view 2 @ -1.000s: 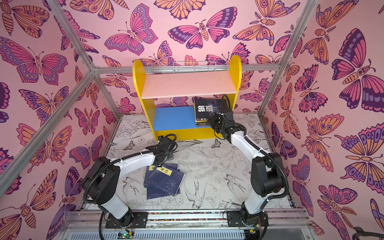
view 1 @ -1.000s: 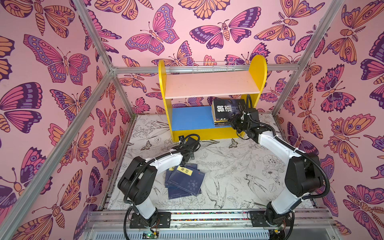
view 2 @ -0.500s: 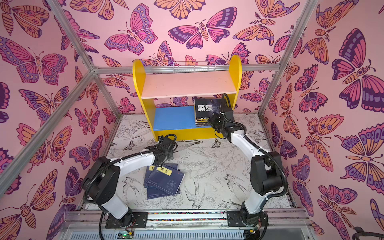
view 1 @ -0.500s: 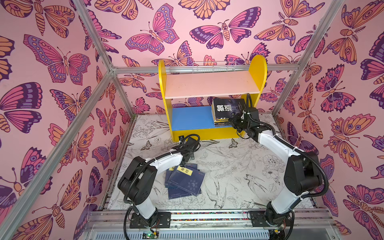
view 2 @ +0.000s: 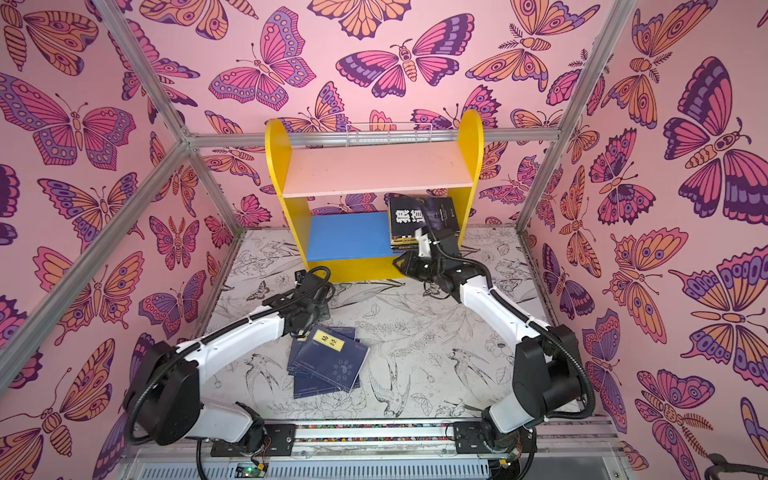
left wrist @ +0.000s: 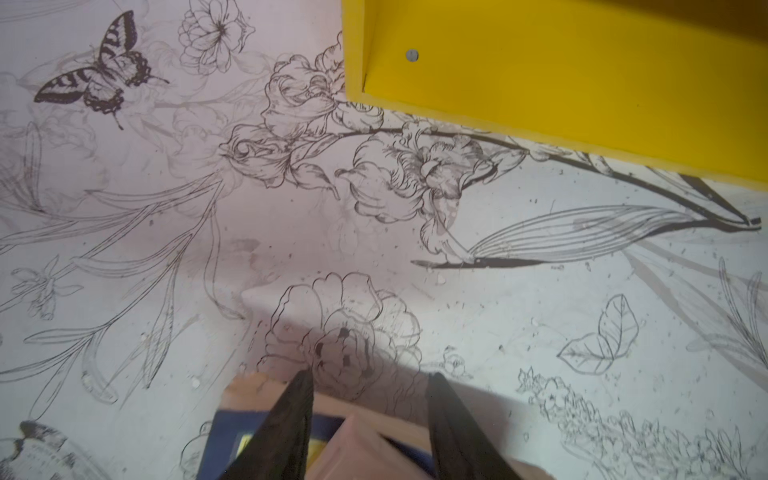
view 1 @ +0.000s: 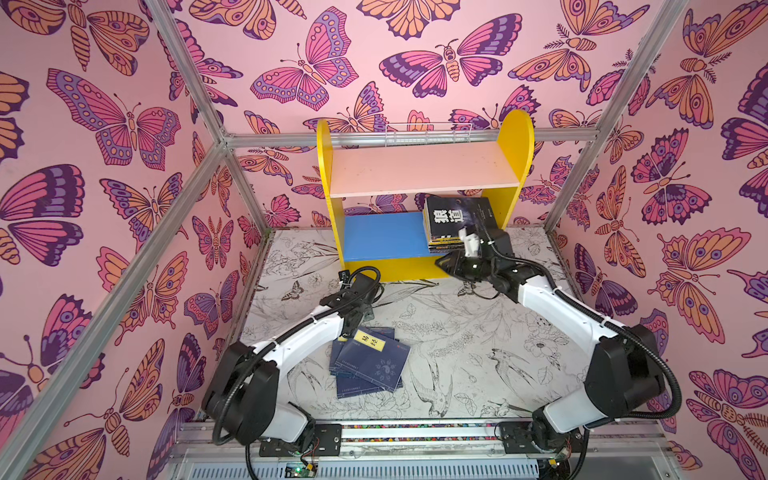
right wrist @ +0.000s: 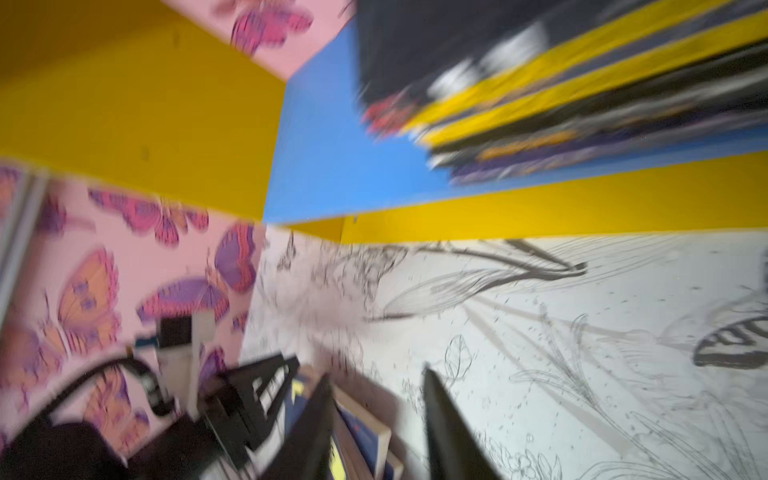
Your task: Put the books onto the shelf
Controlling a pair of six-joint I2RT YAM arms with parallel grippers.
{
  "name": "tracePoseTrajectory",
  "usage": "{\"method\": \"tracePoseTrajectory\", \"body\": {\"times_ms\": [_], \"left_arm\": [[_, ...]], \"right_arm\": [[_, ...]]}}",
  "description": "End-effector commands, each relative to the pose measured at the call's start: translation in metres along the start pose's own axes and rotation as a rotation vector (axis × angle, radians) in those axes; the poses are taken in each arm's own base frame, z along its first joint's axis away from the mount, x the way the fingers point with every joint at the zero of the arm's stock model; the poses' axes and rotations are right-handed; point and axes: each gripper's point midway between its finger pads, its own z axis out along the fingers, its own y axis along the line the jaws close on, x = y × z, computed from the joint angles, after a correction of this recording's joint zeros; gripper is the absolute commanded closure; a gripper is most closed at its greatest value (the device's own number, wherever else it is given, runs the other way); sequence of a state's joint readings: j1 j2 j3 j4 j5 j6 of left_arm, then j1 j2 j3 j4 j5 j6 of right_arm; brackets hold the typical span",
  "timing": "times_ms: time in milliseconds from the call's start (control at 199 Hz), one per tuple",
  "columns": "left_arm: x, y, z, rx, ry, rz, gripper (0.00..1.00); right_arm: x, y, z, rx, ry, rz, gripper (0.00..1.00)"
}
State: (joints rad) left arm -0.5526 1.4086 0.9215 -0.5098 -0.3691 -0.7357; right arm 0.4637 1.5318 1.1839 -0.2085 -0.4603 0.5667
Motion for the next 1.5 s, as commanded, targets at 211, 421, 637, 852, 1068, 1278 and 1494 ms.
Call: {"method": "tracePoseTrajectory", "body": {"times_ms": [211,421,637,852,1068,1278,1494], "left_arm": [[0.088,0.060,-0.006,-0.097,0.259,0.040,0.49],[0.116,0.064,0.011,-0.130,0.366,0.068,0.54],[0.139,0.060,0.022,-0.123,0.481,0.100,0.61],[0.144,0.053,0.023,-0.090,0.521,0.111,0.68],[0.140,0.039,0.025,-0.053,0.535,0.117,0.72],[0.132,0.028,0.025,-0.017,0.519,0.117,0.72],[0.120,0.016,0.026,0.015,0.496,0.121,0.71]], "right_arm": [[0.209,-0.003,0.007,-0.068,0.744,-0.416,0.18],[0.231,-0.016,0.038,-0.107,0.855,-0.331,0.20],[0.245,-0.015,0.055,-0.202,0.968,-0.290,0.30],[0.220,0.022,0.065,-0.361,0.885,-0.309,0.33],[0.184,0.067,0.066,-0.505,0.751,-0.284,0.36],[0.160,0.057,0.075,-0.424,0.664,-0.241,0.41],[0.118,0.045,0.075,-0.435,0.516,-0.112,0.44]]}}
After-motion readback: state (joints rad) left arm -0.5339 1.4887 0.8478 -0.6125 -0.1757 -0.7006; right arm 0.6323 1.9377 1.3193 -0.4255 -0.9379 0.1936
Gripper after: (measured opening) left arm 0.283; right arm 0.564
